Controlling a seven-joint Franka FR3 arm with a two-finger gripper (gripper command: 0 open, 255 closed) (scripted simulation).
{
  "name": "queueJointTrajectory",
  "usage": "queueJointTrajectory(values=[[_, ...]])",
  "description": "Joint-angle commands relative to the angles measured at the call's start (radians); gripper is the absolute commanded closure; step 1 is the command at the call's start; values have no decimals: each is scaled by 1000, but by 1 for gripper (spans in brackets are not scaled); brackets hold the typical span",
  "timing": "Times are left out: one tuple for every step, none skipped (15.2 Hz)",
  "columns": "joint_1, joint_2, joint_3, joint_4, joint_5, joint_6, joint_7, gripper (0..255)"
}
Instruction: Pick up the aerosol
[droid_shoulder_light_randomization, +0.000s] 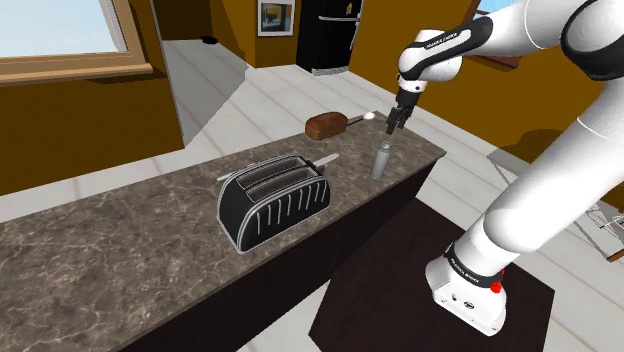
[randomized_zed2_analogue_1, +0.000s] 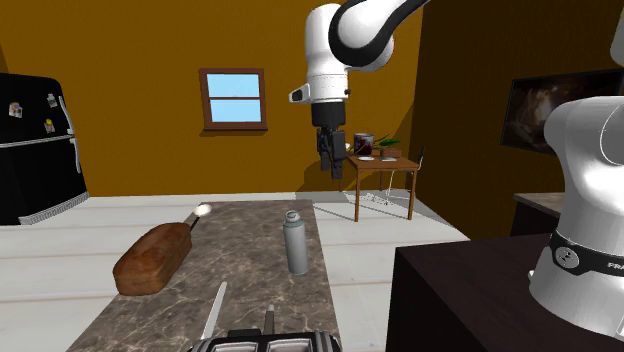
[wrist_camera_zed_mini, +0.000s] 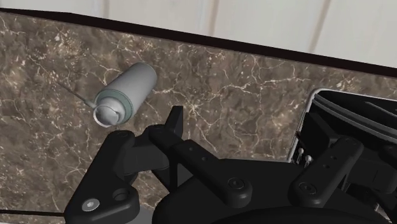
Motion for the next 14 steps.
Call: queueJointTrajectory(values=[[-12, 79, -16, 43, 31, 24, -55, 0], [-20, 119, -21, 66, 49, 34, -81, 0], [-30, 159, -24, 90, 67, 43, -107, 0], [-40, 199, -26, 116, 85, 51, -132, 0], [-52, 239, -27, 143, 103, 57, -157, 0], [-65, 279, -25, 171, 121, 62, -180, 0], [-78, 319, -23, 200, 138, 66, -203, 0], [-93, 359, -20, 231, 154, 69, -224, 0], [-109, 399, -15, 264, 170, 71, -244, 0], [-125, 438, -10, 297, 184, 71, -262, 0], [-142, 478, -5, 332, 196, 71, -279, 0], [-158, 517, 1, 369, 208, 69, -295, 0], [-175, 557, 7, 407, 219, 67, -309, 0], [-192, 596, 13, 447, 228, 63, -322, 0]])
